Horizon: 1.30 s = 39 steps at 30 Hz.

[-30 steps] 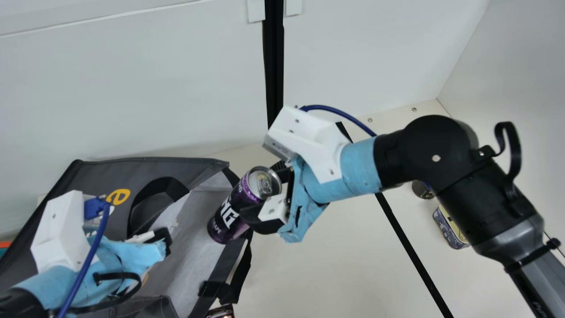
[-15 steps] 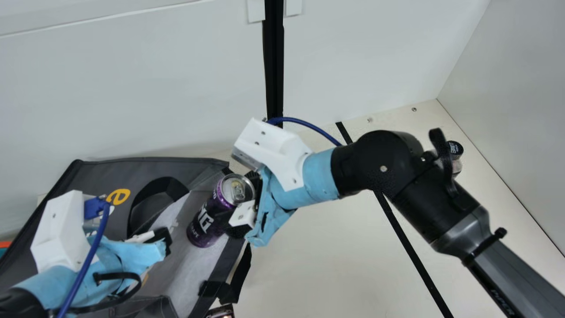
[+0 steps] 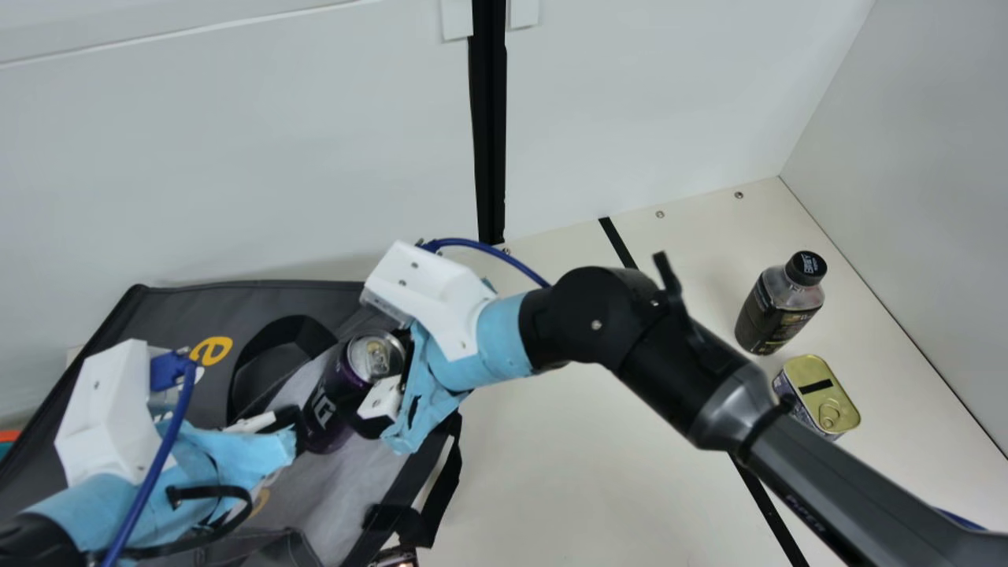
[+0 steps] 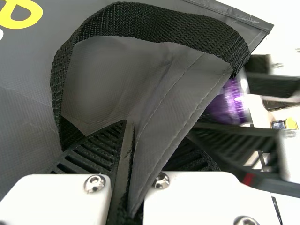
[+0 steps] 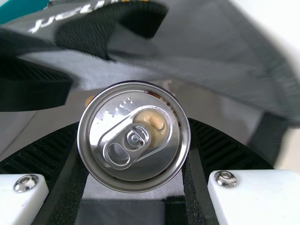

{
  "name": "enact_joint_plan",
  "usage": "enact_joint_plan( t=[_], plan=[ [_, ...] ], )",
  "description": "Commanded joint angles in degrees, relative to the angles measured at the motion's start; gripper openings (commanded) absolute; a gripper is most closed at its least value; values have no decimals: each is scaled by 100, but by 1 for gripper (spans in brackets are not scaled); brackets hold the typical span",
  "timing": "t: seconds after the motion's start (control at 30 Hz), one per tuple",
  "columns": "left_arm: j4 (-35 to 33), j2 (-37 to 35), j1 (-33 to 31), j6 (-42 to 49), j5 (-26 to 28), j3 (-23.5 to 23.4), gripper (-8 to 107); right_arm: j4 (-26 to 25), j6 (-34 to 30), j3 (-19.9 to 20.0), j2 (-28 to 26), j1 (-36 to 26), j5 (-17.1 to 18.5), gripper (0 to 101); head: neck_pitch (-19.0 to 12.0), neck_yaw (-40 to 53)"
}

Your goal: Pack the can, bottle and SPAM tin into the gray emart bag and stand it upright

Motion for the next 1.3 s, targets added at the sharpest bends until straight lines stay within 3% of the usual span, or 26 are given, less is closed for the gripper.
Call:
enact_joint_plan(
  t=[0.0, 0.57, 1.27],
  plan=[
    [0, 0, 0, 0, 0, 0, -8, 38, -40, 32, 78, 49, -134, 0, -130, -14],
    [0, 0, 0, 0, 0, 0, -8, 130, -151, -162, 947, 403, -696, 0, -130, -14],
    [0, 0, 0, 0, 0, 0, -8, 56, -130, -403, 1144, 411, -642, 70, -130, -14]
  ],
)
